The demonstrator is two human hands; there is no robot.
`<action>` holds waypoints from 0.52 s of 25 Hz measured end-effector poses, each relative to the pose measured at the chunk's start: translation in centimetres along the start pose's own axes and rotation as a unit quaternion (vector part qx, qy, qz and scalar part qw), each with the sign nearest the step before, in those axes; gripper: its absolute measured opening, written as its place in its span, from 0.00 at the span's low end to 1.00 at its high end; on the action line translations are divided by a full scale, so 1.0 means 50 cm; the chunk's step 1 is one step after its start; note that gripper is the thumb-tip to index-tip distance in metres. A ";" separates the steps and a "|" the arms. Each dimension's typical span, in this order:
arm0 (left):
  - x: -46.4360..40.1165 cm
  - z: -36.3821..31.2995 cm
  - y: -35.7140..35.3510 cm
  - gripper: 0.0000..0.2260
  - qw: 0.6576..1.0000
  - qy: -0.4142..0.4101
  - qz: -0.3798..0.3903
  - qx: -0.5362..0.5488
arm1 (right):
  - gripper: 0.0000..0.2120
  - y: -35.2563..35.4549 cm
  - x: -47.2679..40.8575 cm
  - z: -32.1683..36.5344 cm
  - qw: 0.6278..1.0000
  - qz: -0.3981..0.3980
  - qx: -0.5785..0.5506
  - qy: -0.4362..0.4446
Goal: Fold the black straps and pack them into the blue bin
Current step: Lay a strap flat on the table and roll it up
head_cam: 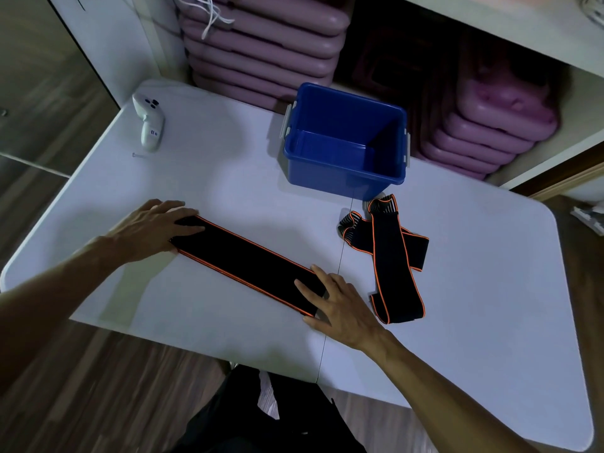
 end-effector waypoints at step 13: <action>-0.004 -0.368 -0.034 0.23 0.987 -0.036 -0.122 0.101 | 0.37 -0.017 0.033 0.047 0.999 0.030 -0.013 0.018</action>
Point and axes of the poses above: each hand's wrist, its own x-axis away from the middle knuckle, its own y-axis out of the back of the hand, z = x × y, the point moved 9 cm from there along -x, towards the middle knuckle, and after that the axes turned 15 degrees about -z, right-handed, at the moved point
